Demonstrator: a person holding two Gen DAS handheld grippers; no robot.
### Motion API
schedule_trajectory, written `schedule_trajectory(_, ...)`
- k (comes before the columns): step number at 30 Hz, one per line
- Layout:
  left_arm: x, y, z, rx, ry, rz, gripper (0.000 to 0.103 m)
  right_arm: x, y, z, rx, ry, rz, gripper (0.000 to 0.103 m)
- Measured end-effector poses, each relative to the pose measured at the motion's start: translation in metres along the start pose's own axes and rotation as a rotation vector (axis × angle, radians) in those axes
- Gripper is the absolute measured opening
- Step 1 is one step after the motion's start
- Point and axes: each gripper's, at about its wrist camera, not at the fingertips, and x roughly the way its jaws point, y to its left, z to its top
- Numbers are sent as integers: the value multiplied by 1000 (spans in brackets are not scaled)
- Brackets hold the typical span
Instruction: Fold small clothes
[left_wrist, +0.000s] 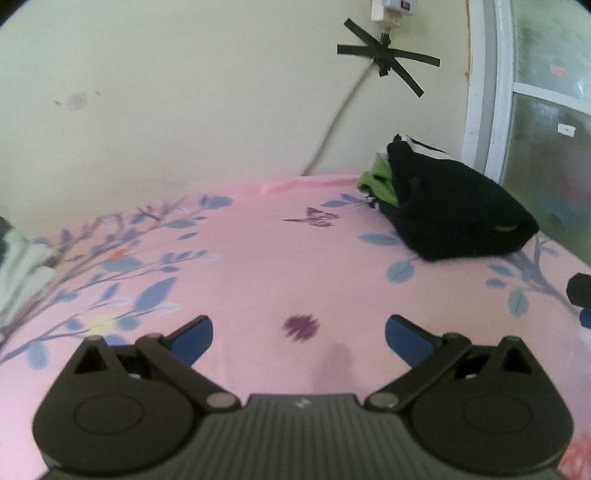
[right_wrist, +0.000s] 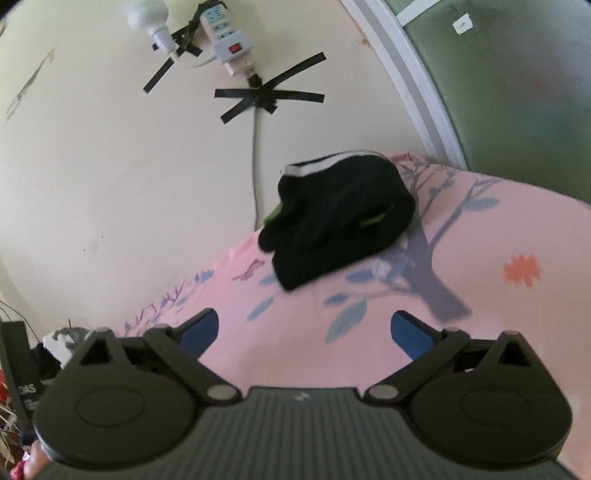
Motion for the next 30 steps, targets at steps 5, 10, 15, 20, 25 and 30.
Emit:
schedule_trajectory(5,-17,8,-17,8,-8,25,103,-8,22,-22,-37,25,-45,97)
schedule_trajectory(10,-25,20,-24,-36,-9,9,103,-19,35,-35,-50,32,-58,97)
schedule_trajectory(15,-29,25,-27,-46,-16,9,103,-24,44,-40,-65,26,-77,97)
schedule_trajectory(20,-32,29,-28,-62,-33,-7,103,-23,46,-42,-54,34,-90,97)
schedule_trajectory(25,-32,31,-29,-67,-35,-16,103,-22,48,-44,-53,39,-94,97)
schedule_trajectory(30,-33,29,-30,-59,-36,-18,103,-20,48,-45,-48,44,-99,97)
